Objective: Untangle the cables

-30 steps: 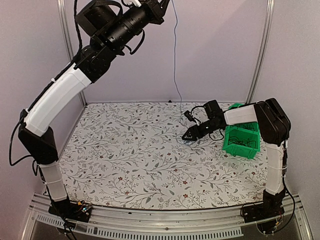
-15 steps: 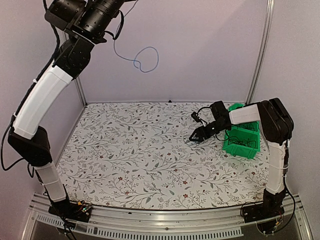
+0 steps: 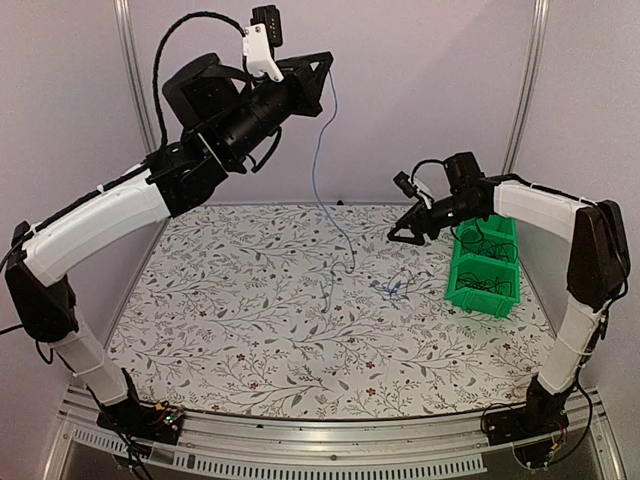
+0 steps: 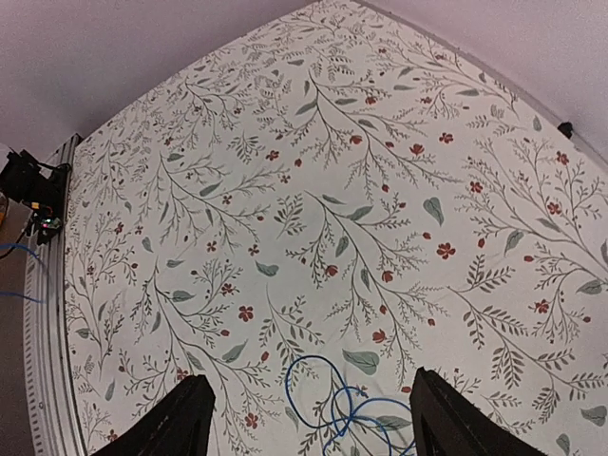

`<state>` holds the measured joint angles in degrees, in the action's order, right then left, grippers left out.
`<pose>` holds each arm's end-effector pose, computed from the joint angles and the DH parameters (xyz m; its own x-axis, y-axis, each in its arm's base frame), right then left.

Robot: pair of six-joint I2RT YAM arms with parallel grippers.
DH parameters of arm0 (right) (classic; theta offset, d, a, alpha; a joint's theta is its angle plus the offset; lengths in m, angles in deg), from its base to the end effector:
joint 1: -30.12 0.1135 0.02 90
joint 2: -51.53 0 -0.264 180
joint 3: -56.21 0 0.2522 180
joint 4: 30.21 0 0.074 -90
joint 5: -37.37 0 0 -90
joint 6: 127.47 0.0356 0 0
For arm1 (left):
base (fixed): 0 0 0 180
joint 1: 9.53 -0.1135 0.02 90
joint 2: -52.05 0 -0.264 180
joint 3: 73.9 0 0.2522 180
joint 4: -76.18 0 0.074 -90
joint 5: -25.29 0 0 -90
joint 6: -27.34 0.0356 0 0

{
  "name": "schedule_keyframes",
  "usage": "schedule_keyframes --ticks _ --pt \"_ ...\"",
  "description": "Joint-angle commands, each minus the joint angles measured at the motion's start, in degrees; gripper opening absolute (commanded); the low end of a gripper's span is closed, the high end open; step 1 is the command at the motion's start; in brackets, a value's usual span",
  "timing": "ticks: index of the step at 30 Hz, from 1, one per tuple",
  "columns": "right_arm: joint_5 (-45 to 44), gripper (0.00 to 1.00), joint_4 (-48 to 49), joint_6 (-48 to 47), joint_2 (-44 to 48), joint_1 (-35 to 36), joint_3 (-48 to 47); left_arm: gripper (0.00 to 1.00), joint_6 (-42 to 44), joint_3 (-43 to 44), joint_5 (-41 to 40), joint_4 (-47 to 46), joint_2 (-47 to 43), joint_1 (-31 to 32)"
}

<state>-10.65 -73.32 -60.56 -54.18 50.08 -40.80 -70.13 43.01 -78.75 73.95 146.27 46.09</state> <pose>0.3706 0.1599 0.2505 -0.4276 -0.4655 -0.7749 -0.8807 0.4077 0.2411 0.2164 -0.3009 0.5198 0.1480 -0.4396 -0.8859 0.7016 0.6780 -0.2193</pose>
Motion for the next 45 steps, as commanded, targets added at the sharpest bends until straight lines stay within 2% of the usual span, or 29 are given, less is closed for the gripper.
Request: schedule_keyframes --ticks 1,8,14,22,33,38,40,41,42,45 --pt "7.8 0.75 -6.5 -3.8 6.5 0.1 -4.1 0.0 -4.3 -6.3 -1.0 -1.8 -2.8 0.5" --pt "16.9 0.75 -6.4 -1.1 10.0 1.3 -9.0 0.0 -5.7 -10.2 0.6 -3.7 -0.5 0.1" --pt "17.1 0.77 -4.2 0.2 9.7 5.0 -11.2 0.0 -6.5 -8.3 2.5 -4.9 1.8 -0.4" --pt "19.4 0.78 -2.2 2.7 4.7 10.3 -16.5 0.0 -7.7 -6.8 3.7 -5.0 2.4 -0.5" --pt "27.3 0.82 -1.2 3.0 0.8 12.4 -17.4 0.0 -8.0 -5.4 -2.6 -10.7 2.4 -0.1" --pt "29.4 0.8 -2.7 2.7 -2.3 12.6 -20.6 0.0 -6.6 -3.1 -2.7 -11.4 3.8 -0.1" --pt "28.7 0.76 -2.3 2.9 -3.0 12.6 -20.7 0.0 -6.4 -2.1 -2.4 -11.6 4.4 -0.2" --pt "28.0 0.71 -1.5 3.4 -3.1 12.6 -20.5 0.0 -6.4 -1.6 -2.2 -11.7 4.7 -0.1" --pt "27.6 0.63 -0.4 4.5 -3.2 12.7 -20.3 0.0 -6.3 -1.2 -2.0 -11.7 4.9 -0.2" --pt "26.7 0.29 2.1 7.7 -3.8 12.6 -19.7 0.0 -5.8 -0.4 -1.9 -11.9 5.3 -0.1"
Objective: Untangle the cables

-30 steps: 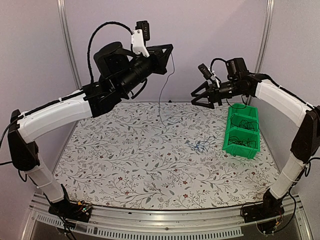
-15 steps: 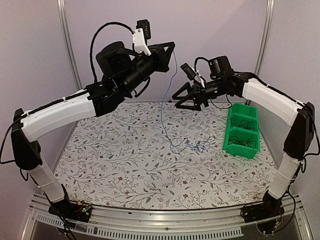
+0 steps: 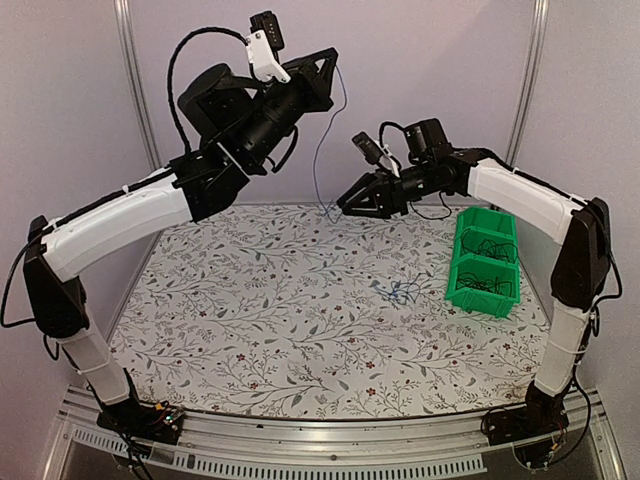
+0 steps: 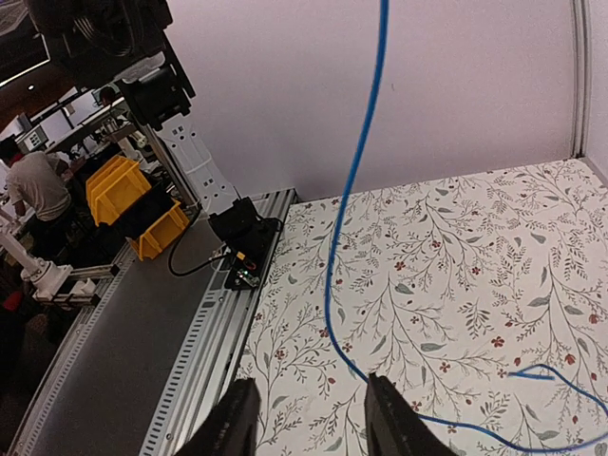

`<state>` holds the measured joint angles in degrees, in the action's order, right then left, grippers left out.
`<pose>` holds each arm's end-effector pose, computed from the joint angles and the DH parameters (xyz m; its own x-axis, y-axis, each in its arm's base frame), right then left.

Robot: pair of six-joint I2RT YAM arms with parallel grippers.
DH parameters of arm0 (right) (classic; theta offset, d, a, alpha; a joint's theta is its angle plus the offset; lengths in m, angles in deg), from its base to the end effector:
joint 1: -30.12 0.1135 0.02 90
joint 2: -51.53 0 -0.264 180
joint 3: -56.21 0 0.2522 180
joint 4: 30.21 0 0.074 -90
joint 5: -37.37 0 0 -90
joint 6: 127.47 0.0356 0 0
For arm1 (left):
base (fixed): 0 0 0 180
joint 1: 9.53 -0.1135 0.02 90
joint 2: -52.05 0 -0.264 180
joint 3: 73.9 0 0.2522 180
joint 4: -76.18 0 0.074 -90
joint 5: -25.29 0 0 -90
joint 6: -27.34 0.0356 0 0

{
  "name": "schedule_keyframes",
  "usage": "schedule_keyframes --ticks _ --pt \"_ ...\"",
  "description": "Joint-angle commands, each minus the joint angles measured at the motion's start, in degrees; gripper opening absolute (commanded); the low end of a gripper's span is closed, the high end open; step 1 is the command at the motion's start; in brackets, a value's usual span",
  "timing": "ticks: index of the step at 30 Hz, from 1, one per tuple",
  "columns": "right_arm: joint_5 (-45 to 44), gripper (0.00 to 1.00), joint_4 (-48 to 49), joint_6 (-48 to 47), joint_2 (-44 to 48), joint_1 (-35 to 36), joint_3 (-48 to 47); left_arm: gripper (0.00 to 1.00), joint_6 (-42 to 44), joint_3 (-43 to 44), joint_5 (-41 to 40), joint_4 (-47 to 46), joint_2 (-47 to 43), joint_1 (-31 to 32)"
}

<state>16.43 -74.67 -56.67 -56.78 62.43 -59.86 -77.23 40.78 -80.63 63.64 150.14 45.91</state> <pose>0.3392 0.2539 0.3464 -0.2060 -0.2694 -0.9407 -0.9442 -0.1978 0.2634 0.2312 -0.3184 0.4996 0.1022 -0.5749 -0.8118 0.7044 0.6181 -0.3490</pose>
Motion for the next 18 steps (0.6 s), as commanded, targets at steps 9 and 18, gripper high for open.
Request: schedule_keyframes --ticks 9,18 --pt "1.2 0.73 4.2 4.2 -0.9 0.4 -0.5 0.0 1.0 1.5 0.0 -1.6 1.3 0.1" --pt "7.1 0.9 -1.2 0.0 -3.8 1.3 -4.1 0.0 1.5 4.0 0.8 -1.7 3.2 0.1"
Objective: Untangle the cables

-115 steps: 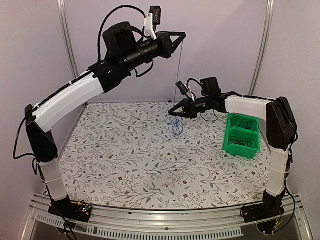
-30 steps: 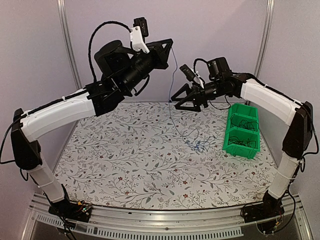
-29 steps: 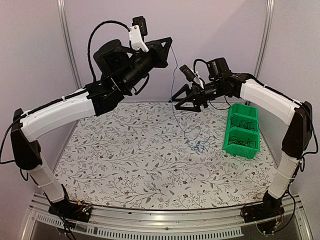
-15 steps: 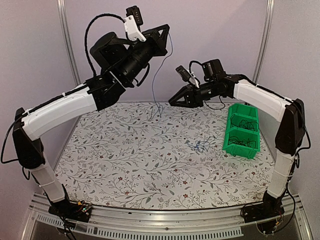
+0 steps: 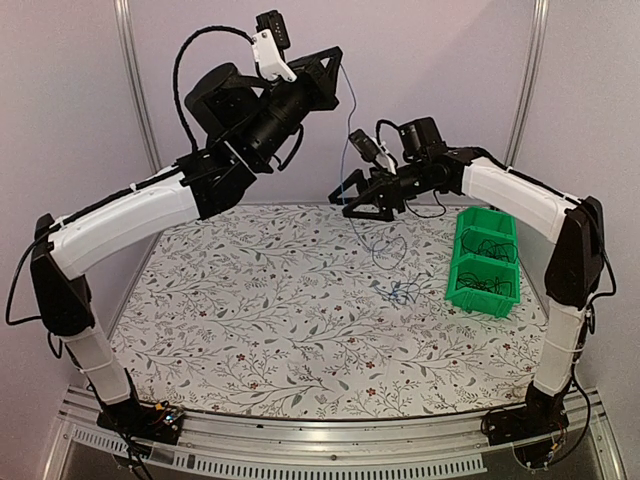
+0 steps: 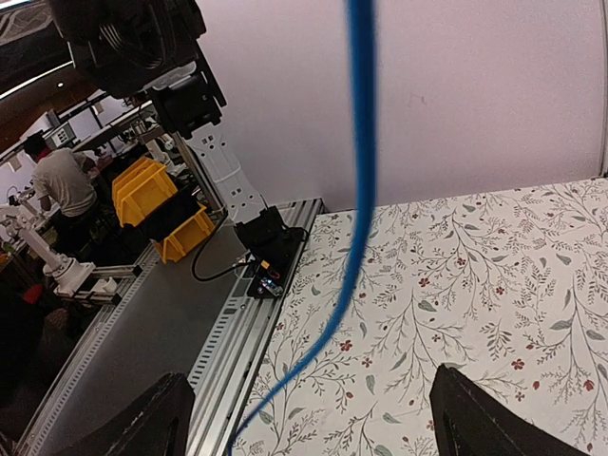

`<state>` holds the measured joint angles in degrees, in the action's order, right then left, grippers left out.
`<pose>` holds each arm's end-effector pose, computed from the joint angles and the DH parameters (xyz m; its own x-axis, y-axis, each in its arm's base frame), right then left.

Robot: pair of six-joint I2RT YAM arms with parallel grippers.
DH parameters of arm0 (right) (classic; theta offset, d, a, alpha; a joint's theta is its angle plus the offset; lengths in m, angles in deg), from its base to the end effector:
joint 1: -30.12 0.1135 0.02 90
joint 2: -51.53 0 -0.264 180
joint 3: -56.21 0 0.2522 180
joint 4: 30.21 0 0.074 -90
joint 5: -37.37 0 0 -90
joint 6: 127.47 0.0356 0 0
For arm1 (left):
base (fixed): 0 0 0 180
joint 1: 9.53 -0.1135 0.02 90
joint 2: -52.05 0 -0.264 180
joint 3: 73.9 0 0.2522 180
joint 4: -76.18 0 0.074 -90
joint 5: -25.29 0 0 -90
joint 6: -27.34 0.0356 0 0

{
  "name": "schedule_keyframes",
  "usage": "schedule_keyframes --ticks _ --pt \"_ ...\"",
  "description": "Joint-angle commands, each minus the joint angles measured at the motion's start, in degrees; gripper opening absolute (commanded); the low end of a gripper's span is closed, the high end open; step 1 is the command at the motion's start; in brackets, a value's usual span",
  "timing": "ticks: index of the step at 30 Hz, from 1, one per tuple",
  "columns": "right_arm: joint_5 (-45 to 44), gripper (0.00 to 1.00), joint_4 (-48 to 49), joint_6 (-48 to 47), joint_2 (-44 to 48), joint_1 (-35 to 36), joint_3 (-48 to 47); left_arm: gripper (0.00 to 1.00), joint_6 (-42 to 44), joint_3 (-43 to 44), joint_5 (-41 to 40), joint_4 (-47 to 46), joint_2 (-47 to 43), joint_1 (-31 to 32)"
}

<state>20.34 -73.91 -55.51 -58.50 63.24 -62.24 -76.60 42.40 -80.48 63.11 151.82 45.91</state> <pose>0.3406 0.2628 0.3497 -0.2080 -0.2440 -0.9472 -0.9236 -0.2700 0.2723 0.2353 -0.3245 0.4989 0.1133 -0.5732 -0.8115 0.7066 0.6207 -0.3398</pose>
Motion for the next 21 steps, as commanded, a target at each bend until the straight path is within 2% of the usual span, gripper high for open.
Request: schedule_keyframes --ticks 1,2,3,4,6,7,13,14,19,21 --pt "3.2 0.88 -1.8 -1.0 -2.2 0.5 -1.8 0.0 0.9 2.6 0.7 -1.2 1.7 0.0" --pt "3.2 0.85 -1.6 -0.6 -2.3 0.5 -1.7 0.0 1.0 2.8 0.7 -1.3 1.9 0.0" --pt "3.2 0.76 -1.2 -0.3 -2.3 0.5 -1.5 0.0 1.1 3.2 0.8 -1.2 2.2 0.1" --pt "2.8 0.61 -0.8 -0.1 -2.3 0.5 -1.5 0.0 1.3 3.5 0.8 -1.1 2.3 0.0" --pt "1.0 0.16 0.4 0.9 -2.2 0.5 -1.0 0.0 1.5 3.9 0.9 -1.1 2.6 0.0" --pt "-0.4 0.01 1.7 1.9 -1.9 0.4 -0.5 0.0 1.5 4.0 0.8 -1.1 2.5 0.0" --pt "-7.4 0.0 3.7 6.0 0.5 -3.7 1.7 0.0 1.7 -0.3 1.3 0.4 -1.1 0.1" --pt "-8.2 0.0 3.7 6.0 1.1 -5.3 2.1 0.03 1.7 -2.7 1.1 0.5 -2.3 0.0" --pt "-11.8 0.0 1.5 4.1 2.4 -14.0 2.3 0.53 0.5 -15.6 -2.2 1.6 -9.5 0.1" --pt "-14.3 0.0 0.3 2.9 2.5 -17.1 2.0 0.58 0.0 -18.5 -3.7 3.9 -11.3 0.2"
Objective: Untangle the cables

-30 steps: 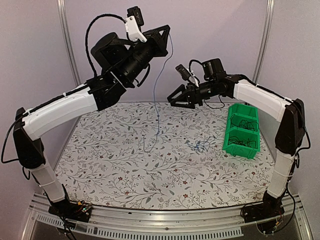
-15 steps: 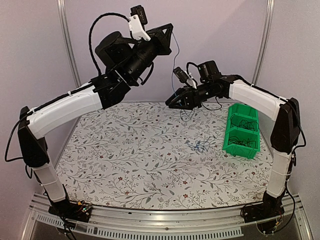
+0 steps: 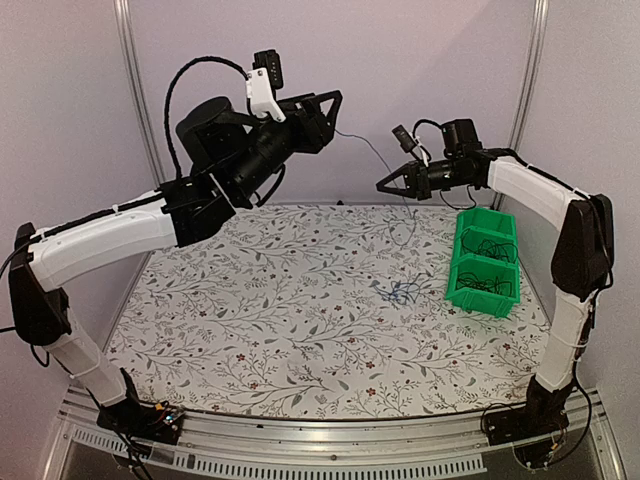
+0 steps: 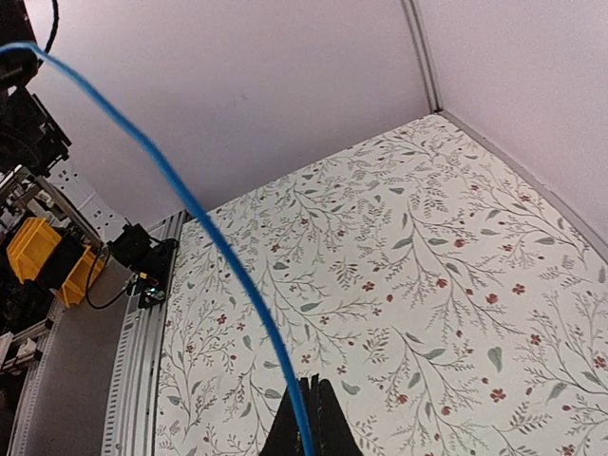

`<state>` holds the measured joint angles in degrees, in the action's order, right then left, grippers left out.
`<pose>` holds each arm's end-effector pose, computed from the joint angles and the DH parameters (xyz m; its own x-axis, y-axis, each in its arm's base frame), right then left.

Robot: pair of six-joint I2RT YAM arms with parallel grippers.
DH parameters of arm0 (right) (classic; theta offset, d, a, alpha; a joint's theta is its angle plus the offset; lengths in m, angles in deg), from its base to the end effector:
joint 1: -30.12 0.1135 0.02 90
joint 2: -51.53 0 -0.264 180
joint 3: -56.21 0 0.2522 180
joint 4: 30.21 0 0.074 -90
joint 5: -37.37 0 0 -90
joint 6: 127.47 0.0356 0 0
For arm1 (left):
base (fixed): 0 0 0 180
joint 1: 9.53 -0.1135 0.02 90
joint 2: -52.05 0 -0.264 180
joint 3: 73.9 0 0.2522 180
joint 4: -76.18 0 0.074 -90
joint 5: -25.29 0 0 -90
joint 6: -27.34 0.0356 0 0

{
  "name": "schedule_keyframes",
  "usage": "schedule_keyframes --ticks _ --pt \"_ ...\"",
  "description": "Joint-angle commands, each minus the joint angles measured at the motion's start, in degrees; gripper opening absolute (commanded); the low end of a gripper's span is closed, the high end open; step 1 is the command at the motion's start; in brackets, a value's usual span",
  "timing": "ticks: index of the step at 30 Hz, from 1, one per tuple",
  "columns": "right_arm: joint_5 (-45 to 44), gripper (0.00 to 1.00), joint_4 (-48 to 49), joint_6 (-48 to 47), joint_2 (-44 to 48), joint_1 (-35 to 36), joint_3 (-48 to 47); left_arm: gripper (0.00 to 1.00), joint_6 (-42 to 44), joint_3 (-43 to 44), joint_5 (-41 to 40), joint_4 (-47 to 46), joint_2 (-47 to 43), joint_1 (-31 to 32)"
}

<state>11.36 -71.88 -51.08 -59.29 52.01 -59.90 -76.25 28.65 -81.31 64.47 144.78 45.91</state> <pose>0.3937 0.1927 0.3304 -0.3385 -0.2472 -0.9079 -0.9410 0.0813 0.3286 0.2249 -0.3085 0.4599 0.0523 -0.4729 -0.8795 0.6695 0.6701 -0.3205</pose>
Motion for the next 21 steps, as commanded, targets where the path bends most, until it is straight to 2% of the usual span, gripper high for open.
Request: schedule_keyframes --ticks 1,7,12,16,21 --pt "-6.5 0.0 -2.2 -2.5 3.4 -7.6 -0.4 0.59 -0.9 -6.1 -3.3 3.5 -5.1 0.2" --pt "-16.9 0.0 -5.1 -7.2 0.7 -17.5 -3.4 0.6 -2.8 -9.1 -3.6 5.7 -7.0 0.2" --pt "-20.2 0.0 -4.9 -9.2 -3.1 -26.3 -7.5 0.59 -3.4 -8.4 -2.3 6.2 -6.1 0.2" --pt "-20.5 0.0 -4.1 -9.2 -6.6 -30.5 -9.8 0.59 -3.6 -7.5 -1.2 6.5 -5.3 0.2" --pt "-22.6 0.0 -3.5 -10.2 -10.2 -32.3 -10.7 0.59 -3.7 -6.8 -0.5 7.0 -4.5 0.2"
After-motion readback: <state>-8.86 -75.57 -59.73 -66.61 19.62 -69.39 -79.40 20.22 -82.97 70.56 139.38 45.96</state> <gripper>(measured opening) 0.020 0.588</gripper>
